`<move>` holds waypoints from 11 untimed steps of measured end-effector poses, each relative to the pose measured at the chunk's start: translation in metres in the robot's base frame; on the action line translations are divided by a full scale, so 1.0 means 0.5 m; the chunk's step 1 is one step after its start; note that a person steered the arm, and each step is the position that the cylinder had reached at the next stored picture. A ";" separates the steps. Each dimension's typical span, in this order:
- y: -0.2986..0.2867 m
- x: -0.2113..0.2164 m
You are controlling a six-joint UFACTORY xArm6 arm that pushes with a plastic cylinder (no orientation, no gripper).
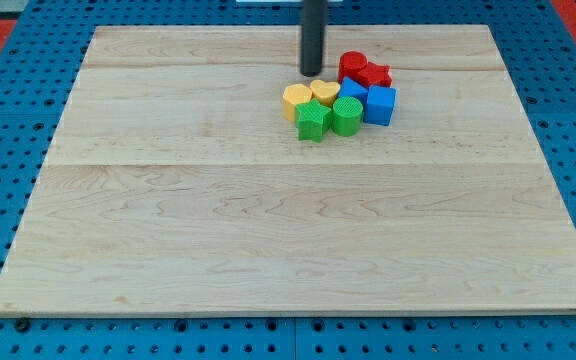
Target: Separate red circle and the red star
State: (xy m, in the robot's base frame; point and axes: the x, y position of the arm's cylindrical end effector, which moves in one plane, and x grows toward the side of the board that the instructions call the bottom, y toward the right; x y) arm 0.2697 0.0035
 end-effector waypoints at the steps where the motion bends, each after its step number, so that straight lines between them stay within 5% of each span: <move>1: 0.066 -0.094; 3: 0.329 0.006; 6: 0.194 0.026; 8: 0.181 -0.066; 11: 0.115 -0.009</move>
